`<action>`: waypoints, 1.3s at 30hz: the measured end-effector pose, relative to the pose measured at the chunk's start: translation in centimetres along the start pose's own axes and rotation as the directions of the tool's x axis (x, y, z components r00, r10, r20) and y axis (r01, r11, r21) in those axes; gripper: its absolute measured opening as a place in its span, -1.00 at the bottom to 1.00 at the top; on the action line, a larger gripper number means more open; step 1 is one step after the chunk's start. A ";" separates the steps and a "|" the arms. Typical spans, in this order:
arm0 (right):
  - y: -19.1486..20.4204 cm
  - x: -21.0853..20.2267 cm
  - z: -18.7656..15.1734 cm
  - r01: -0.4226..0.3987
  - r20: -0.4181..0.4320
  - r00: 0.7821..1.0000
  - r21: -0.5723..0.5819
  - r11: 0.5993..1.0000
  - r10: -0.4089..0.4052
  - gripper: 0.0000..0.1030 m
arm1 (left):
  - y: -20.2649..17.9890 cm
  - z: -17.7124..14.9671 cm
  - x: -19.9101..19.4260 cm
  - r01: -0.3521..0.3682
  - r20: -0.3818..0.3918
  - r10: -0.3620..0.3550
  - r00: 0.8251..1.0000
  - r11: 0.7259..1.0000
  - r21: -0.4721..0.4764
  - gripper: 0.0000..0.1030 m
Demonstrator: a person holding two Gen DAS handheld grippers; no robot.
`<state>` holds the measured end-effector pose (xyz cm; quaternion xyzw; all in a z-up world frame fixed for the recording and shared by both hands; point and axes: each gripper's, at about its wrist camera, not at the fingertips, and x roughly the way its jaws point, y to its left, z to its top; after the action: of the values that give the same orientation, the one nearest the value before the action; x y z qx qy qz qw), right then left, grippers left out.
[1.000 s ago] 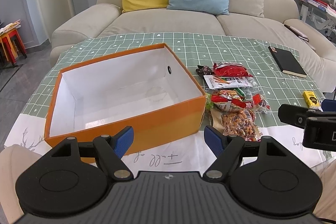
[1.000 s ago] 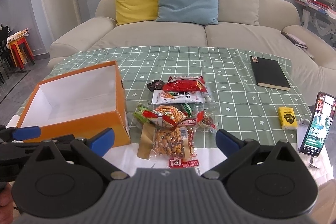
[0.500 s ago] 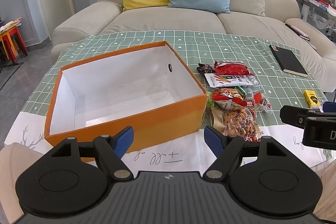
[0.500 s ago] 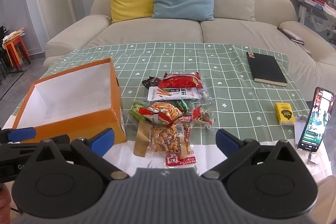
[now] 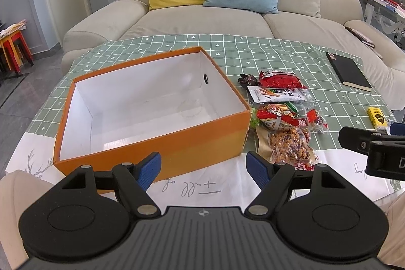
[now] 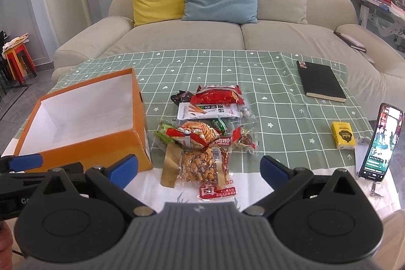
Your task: Organize snacks
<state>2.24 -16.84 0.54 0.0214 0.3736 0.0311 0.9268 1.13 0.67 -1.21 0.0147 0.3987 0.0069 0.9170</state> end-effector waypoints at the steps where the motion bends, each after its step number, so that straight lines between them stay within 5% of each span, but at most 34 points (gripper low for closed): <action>1: 0.0 0.0 0.0 0.001 0.000 1.000 0.001 1.000 -0.001 0.93 | 0.0 0.0 0.0 0.000 -0.001 0.000 1.000 1.000 0.000 0.74; 17: 0.0 0.4 0.0 0.013 -0.008 1.000 0.003 1.000 -0.013 0.93 | 0.0 -0.2 0.2 0.002 -0.003 -0.002 1.000 1.000 0.002 0.74; 22: -0.2 0.6 -0.1 0.015 0.001 1.000 0.011 1.000 -0.015 0.93 | 0.0 0.0 0.4 0.050 -0.014 -0.050 0.999 0.999 0.018 0.72; 27: -1.3 1.4 -0.3 0.049 0.006 0.999 -0.017 0.999 -0.049 0.90 | -0.3 0.2 0.8 0.123 -0.034 -0.122 0.992 0.992 0.039 0.47; 33: -2.3 2.7 -1.1 0.026 0.024 0.999 -0.055 0.998 -0.024 0.76 | -1.0 0.1 2.2 0.261 -0.066 -0.256 0.964 0.962 0.076 -0.13; 36: -2.8 3.6 -1.5 0.002 -0.008 1.000 -0.051 0.999 -0.002 0.46 | -1.3 -0.1 3.1 0.340 -0.065 -0.335 0.940 0.936 0.095 -0.17; 39: -3.5 5.1 -2.0 -0.009 -0.041 0.999 -0.031 0.999 0.008 0.30 | -2.2 -0.4 4.0 0.351 -0.053 -0.347 0.936 0.921 0.167 -0.12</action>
<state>4.66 -19.92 -4.59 0.0079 0.3919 0.0411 0.9191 3.57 -1.40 -4.44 0.0235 0.4041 -0.1910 0.8942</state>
